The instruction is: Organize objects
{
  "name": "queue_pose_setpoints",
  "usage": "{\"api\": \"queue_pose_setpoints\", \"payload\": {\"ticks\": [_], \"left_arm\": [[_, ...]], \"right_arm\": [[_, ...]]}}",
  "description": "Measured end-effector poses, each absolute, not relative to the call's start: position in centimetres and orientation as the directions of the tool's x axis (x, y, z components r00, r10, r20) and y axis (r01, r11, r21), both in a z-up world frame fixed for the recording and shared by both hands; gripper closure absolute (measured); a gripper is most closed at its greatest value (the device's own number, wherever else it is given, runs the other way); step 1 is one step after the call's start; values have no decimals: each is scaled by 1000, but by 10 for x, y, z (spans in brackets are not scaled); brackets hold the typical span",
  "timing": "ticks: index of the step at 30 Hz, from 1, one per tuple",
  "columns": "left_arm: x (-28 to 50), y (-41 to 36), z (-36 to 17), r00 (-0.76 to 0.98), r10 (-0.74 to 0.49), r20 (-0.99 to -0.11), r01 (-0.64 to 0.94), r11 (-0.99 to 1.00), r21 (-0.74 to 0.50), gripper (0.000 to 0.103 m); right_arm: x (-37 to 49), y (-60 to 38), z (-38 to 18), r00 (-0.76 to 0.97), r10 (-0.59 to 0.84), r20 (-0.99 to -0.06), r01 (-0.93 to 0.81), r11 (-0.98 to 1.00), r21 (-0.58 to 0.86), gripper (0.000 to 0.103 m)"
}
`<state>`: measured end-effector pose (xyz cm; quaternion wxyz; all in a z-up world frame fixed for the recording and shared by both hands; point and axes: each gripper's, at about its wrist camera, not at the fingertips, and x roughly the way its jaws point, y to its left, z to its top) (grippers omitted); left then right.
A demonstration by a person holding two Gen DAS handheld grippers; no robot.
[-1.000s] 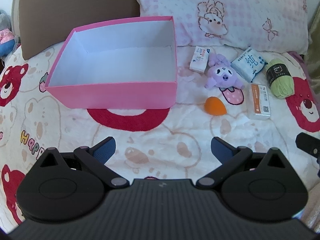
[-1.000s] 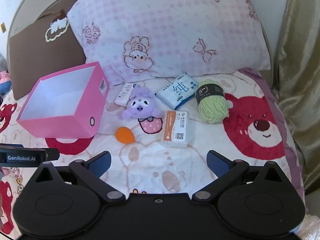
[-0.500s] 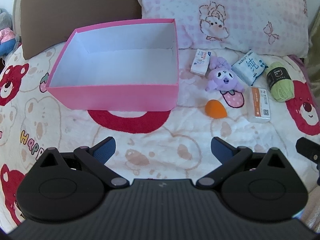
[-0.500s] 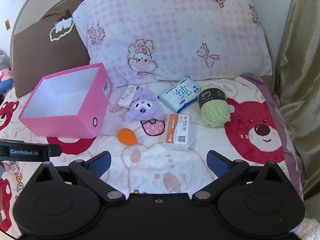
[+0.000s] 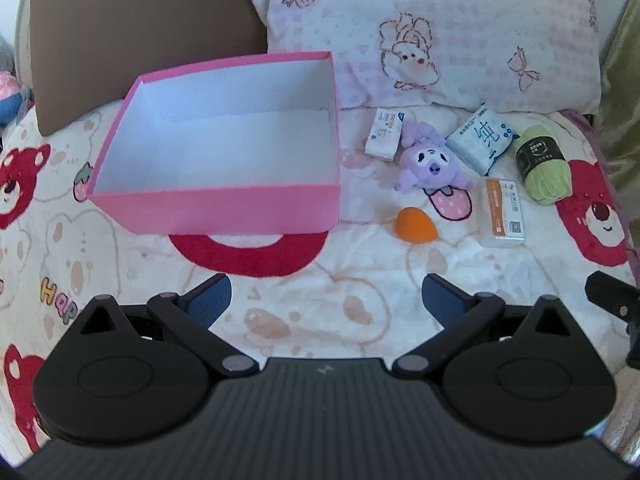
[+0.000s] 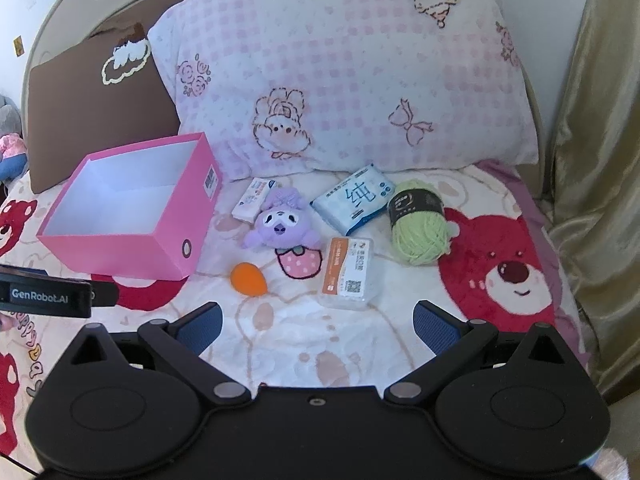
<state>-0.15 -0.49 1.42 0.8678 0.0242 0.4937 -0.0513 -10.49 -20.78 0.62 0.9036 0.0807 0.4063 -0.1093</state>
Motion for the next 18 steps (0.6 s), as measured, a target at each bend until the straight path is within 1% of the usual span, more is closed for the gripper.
{"api": "queue_pose_setpoints", "payload": {"ticks": [14,18], "left_arm": [[-4,-24,38,528,-89,-845,192,981,17,0],[-3,-31,46,527,-126,-841,229,973,-3,0]], "right_arm": [[-110,-225,23,653,-159,-741,260,965,22,0],[-112,-228,26,666,-147,-731,238,971,22,0]]}}
